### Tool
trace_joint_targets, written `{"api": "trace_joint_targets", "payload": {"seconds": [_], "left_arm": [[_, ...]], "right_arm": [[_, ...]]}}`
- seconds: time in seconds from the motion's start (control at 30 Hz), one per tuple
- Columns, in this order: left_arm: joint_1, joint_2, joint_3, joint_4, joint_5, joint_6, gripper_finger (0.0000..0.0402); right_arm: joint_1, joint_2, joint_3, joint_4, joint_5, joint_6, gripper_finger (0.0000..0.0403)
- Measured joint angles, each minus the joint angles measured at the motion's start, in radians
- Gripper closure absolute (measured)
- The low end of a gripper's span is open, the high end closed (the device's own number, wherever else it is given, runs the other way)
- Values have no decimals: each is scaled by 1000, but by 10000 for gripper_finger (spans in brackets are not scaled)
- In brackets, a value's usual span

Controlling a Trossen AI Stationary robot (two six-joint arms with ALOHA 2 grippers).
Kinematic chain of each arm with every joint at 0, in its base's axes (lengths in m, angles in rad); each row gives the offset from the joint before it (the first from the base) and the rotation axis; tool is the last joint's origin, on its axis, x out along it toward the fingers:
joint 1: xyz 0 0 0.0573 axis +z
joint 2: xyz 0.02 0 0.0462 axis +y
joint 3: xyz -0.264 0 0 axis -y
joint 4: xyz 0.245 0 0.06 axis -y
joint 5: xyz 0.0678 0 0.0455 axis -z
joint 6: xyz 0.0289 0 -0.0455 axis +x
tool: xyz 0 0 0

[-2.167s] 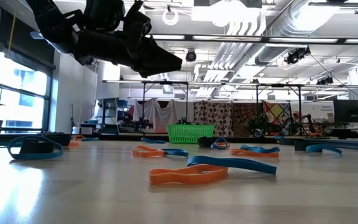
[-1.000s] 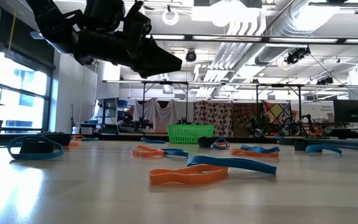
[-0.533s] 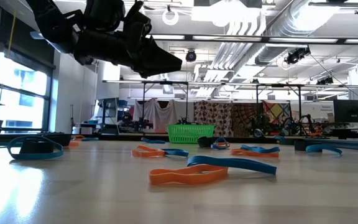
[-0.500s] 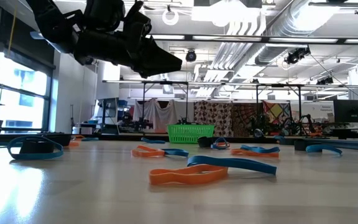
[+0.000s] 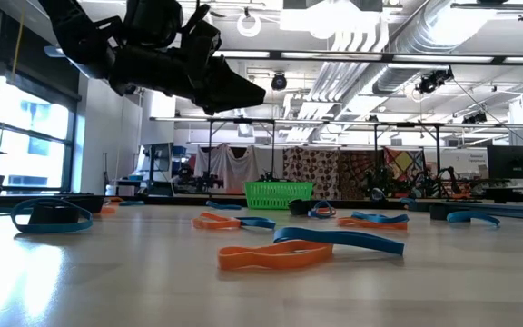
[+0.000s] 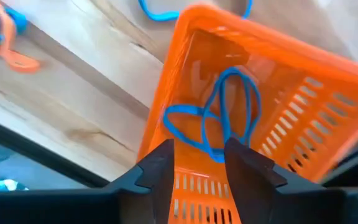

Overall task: Sort rubber bands into baskets
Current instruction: Put the black rubber band into the green bin

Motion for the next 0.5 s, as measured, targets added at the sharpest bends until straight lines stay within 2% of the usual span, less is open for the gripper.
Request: {"api": "trace_joint_targets", "payload": {"seconds": [0.13, 0.3, 0.37, 0.43, 0.5], "left_arm": [[0, 0, 0, -2, 0, 0, 247], [10, 0, 0, -7, -44, -8, 252], [24, 0, 0, -11, -44, -3, 264], [37, 0, 0, -15, -39, -3, 281], [48, 0, 0, -14, -37, -3, 305]], "right_arm": [[0, -34, 49, -85, 87, -27, 289], [-21, -67, 72, -249, 283, -102, 334], [-52, -70, 68, -361, 355, -106, 355], [-93, -70, 66, -461, 378, -155, 379], [-133, -70, 58, -512, 439, -207, 396]]}}
